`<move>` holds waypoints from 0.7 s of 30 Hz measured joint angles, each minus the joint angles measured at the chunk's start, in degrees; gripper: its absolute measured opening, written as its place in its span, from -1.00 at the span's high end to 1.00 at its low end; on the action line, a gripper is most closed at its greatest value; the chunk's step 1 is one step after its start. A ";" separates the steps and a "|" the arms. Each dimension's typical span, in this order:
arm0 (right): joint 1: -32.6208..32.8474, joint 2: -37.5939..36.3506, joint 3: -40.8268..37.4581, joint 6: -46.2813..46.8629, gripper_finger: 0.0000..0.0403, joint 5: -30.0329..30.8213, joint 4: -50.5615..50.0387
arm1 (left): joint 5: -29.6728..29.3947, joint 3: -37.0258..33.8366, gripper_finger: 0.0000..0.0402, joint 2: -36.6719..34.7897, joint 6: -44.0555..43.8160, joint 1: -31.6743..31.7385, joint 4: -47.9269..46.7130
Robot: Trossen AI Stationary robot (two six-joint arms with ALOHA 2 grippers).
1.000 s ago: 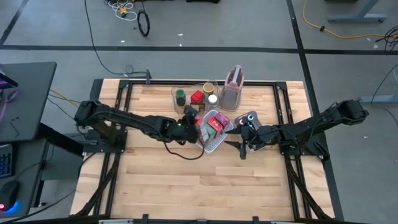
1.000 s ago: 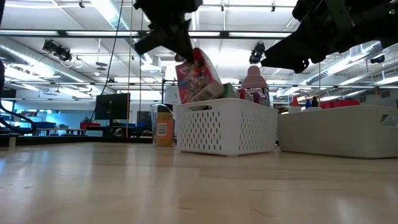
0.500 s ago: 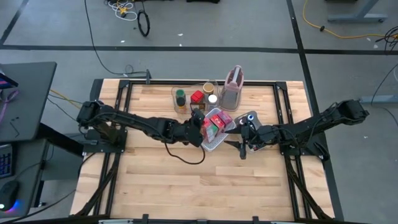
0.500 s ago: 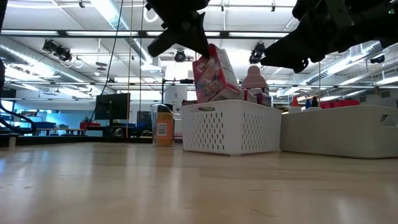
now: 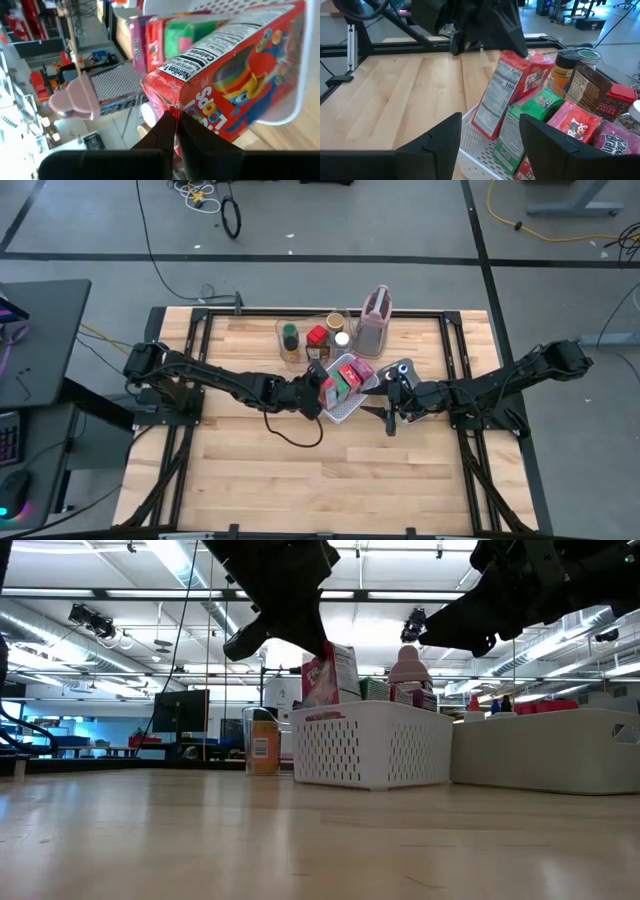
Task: Pick & Place Kitchen Items
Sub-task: Put the red cereal box into the white bin, then return to Home Position
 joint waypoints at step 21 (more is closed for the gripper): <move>0.00 0.00 0.00 0.00 -0.04 0.02 -0.02 | -3.60 2.09 0.34 -5.13 -27.28 -3.32 -0.23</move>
